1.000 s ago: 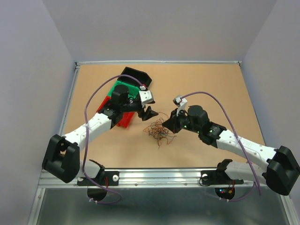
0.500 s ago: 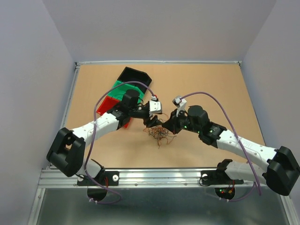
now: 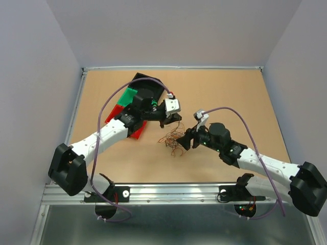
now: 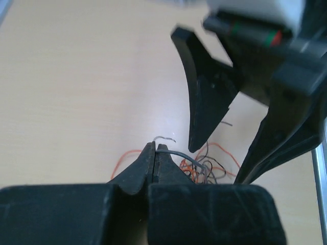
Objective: Untangle the cables
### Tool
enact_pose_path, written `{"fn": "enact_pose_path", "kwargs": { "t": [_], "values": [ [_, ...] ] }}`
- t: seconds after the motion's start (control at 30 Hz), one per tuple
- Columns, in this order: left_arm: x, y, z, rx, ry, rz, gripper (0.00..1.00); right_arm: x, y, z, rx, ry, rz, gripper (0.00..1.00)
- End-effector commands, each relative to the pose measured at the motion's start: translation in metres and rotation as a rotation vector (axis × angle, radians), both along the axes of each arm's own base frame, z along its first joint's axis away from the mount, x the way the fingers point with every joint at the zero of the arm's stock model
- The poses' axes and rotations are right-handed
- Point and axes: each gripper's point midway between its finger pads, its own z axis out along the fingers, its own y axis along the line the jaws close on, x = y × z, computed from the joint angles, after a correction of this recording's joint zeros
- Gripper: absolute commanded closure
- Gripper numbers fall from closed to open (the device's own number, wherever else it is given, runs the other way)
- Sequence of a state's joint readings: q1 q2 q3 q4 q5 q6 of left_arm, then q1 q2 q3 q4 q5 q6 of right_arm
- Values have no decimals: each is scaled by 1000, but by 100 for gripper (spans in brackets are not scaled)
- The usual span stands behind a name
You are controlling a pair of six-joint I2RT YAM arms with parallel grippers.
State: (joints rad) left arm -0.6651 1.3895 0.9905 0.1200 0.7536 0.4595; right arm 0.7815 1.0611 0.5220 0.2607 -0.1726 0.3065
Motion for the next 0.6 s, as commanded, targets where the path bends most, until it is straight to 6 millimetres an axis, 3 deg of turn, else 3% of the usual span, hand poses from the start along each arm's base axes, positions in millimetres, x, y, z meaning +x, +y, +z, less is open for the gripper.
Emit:
{"fn": "enact_pose_path", "kwargs": {
  "t": [0.0, 0.03, 0.1, 0.13, 0.17, 0.2, 0.23, 0.27, 0.3, 0.33, 0.37, 0.4, 0.5, 0.57],
  "values": [
    [-5, -4, 100, -154, -102, -6, 100, 19, -6, 15, 69, -153, -91, 29],
    [-8, -6, 123, -176, -110, -24, 100, 26, -5, 9, 49, -161, -110, 27],
    [-11, -11, 143, -197, -83, -43, 100, 34, -3, 1, 25, -153, -132, 26],
    [-16, -12, 173, -226, -99, -54, 100, 38, -1, -2, 14, -156, -138, 26],
    [-20, -17, 185, -241, -91, -73, 100, 45, 4, -12, -5, -148, -139, 26],
    [-26, -18, 222, -288, -107, -76, 100, 47, 8, -15, -7, -148, -130, 26],
    [-27, -21, 239, -307, -117, -62, 100, 49, 14, -25, -9, -137, -121, 28],
    [-27, -21, 258, -328, -131, -51, 100, 51, 14, -21, 6, -143, -130, 31],
    [-19, -26, 267, -332, -121, -29, 100, 54, 15, -33, -10, -117, -144, 33],
    [-25, -18, 312, -392, -155, -9, 100, 61, 9, -39, -21, -106, -200, 36],
    [-6, -21, 321, -397, -151, 66, 100, 69, -2, -48, -25, -78, -293, 48],
    [-8, -7, 362, -450, -196, 123, 100, 72, -8, -51, -26, -72, -334, 54],
    [5, 13, 414, -535, -249, 265, 100, 77, -36, -59, -14, -48, -490, 70],
    [11, 27, 434, -587, -279, 348, 100, 76, -50, -66, -13, -10, -563, 81]
  ]
}}
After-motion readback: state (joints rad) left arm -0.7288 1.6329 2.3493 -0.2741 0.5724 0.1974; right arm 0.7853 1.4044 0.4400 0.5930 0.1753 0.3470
